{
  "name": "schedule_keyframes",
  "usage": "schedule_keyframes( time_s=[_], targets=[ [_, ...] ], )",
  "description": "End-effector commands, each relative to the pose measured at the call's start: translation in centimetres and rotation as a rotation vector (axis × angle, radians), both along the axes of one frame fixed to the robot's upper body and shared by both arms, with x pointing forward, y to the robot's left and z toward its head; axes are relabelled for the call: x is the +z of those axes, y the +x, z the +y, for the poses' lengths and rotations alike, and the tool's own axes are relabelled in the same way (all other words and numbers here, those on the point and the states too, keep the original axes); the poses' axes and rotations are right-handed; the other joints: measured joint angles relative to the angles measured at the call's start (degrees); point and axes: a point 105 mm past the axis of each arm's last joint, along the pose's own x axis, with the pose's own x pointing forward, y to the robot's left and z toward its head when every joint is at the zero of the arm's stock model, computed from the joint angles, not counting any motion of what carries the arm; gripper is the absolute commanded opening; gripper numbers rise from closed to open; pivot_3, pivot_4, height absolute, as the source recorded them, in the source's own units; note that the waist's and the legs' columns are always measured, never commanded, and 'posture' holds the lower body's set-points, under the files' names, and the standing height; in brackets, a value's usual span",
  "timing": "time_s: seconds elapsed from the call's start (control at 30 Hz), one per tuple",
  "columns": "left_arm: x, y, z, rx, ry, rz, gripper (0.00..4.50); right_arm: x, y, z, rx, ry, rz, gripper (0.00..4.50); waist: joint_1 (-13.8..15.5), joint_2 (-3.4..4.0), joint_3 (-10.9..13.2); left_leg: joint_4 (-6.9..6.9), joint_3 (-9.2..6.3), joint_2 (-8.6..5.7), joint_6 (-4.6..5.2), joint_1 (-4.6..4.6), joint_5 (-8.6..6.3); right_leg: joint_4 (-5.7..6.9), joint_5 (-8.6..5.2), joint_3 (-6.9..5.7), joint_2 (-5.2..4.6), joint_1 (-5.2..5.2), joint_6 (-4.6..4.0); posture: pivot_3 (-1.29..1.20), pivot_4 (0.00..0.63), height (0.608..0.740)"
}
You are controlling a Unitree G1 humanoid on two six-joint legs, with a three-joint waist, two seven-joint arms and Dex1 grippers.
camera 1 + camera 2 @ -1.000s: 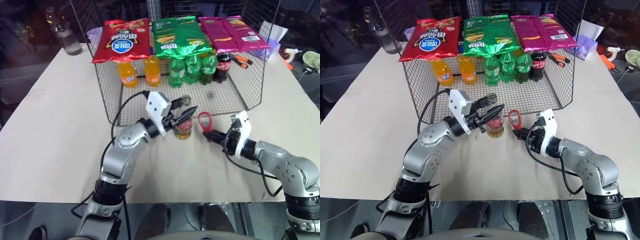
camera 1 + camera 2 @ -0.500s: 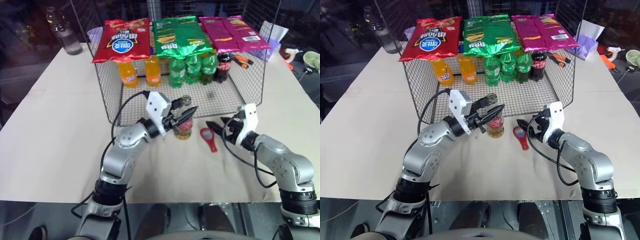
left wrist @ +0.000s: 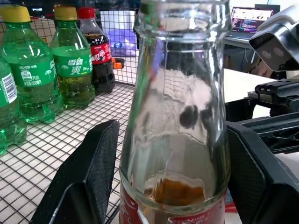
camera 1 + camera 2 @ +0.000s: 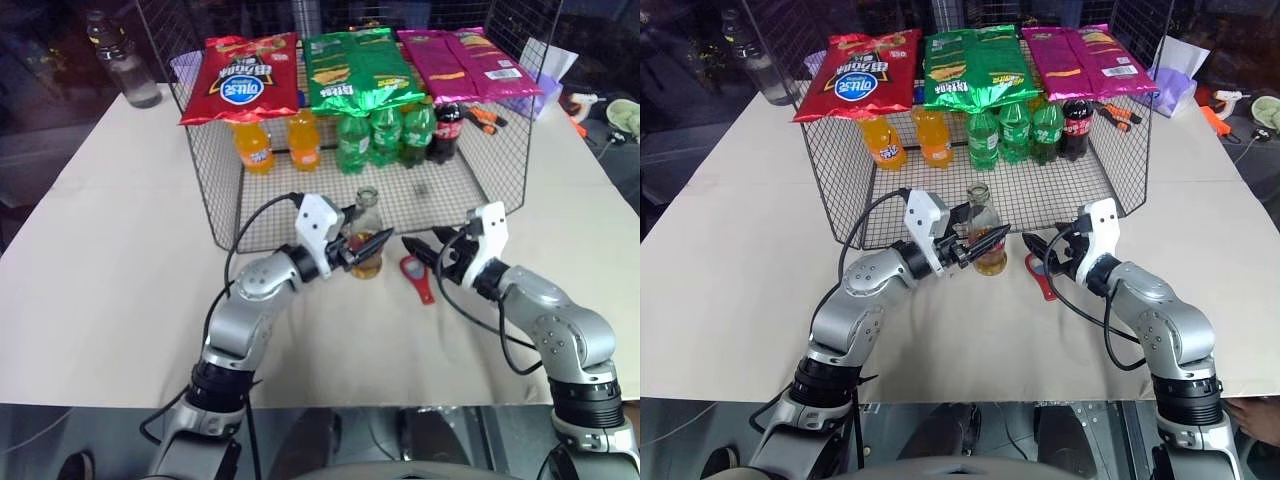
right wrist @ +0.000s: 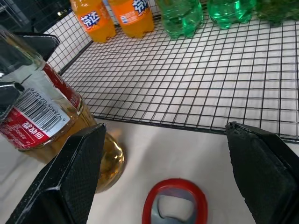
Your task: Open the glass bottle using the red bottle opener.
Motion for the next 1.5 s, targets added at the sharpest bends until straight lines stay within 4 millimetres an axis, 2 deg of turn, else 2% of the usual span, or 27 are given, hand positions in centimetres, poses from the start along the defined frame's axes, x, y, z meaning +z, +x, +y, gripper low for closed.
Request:
schedule_keyframes(
  time_s=[0.03,0.63,1.0,1.5],
  targets=[
    [1.0,-0.4,0.1,-0.008,-0.009,-0.047,3.23,1.6,-0.2,0.3,0.012,0.012,-0.072,4.16,-0.01,0.0,0.0,0.0,0.0,0.0,0.0,0.0,0.0,0.0,0.0,0.0,0.0,0.0,0.0,0.0,0.15,0.74],
    [2.2,-1.6,0.2,-0.062,-0.062,-0.101,3.23,1.2,0.0,0.2,0.002,0.008,-0.071,4.16,-0.03,0.0,0.0,0.0,0.0,0.0,0.0,0.0,0.0,0.01,0.0,0.0,0.0,-0.01,0.0,0.0,0.15,0.74],
    [2.2,-2.3,0.8,-0.071,-0.07,-0.094,3.23,0.6,-0.2,0.2,0.0,-0.003,-0.059,4.16,-0.05,0.0,0.0,0.0,0.0,0.0,0.0,0.0,0.0,0.02,0.0,0.0,0.0,-0.01,0.0,0.0,0.15,0.74],
    [2.2,-4.7,1.8,-0.098,-0.038,-0.028,3.23,-1.0,-0.9,0.1,0.017,-0.037,-0.025,4.16,-0.09,0.01,0.0,0.0,0.01,0.0,0.0,0.0,0.0,0.02,0.0,0.02,-0.01,-0.02,0.0,0.0,0.15,0.74]
  ],
)
